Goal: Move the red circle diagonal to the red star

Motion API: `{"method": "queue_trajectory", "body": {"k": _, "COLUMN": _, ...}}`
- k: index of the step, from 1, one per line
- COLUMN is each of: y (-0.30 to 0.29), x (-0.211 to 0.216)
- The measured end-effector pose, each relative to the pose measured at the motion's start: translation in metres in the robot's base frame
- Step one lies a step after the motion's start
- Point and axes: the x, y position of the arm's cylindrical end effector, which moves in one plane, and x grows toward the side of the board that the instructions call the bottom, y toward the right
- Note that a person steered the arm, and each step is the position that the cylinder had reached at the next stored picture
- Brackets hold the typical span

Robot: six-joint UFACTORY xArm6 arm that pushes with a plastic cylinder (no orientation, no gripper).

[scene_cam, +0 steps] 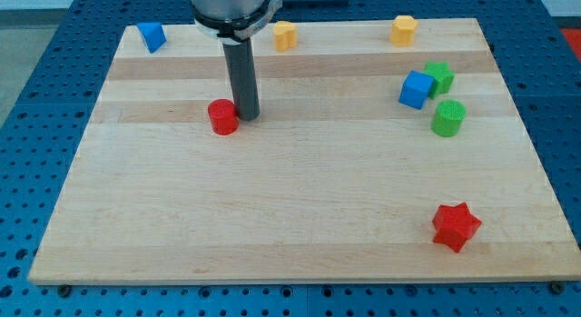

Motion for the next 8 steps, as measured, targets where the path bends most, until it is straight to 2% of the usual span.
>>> {"method": "queue_trajectory", "body": {"k": 2, "y": -0.071, "x": 0.000}}
{"method": "queue_trajectory", "body": {"k": 3, "y": -0.075, "x": 0.000}}
{"method": "queue_trajectory", "body": {"k": 4, "y": -0.005, "x": 0.008}}
{"method": "queue_trajectory", "body": {"k": 5, "y": 0.003, "x": 0.023}}
{"method": "queue_trajectory", "body": {"k": 8, "y": -0.126, "x": 0.033}}
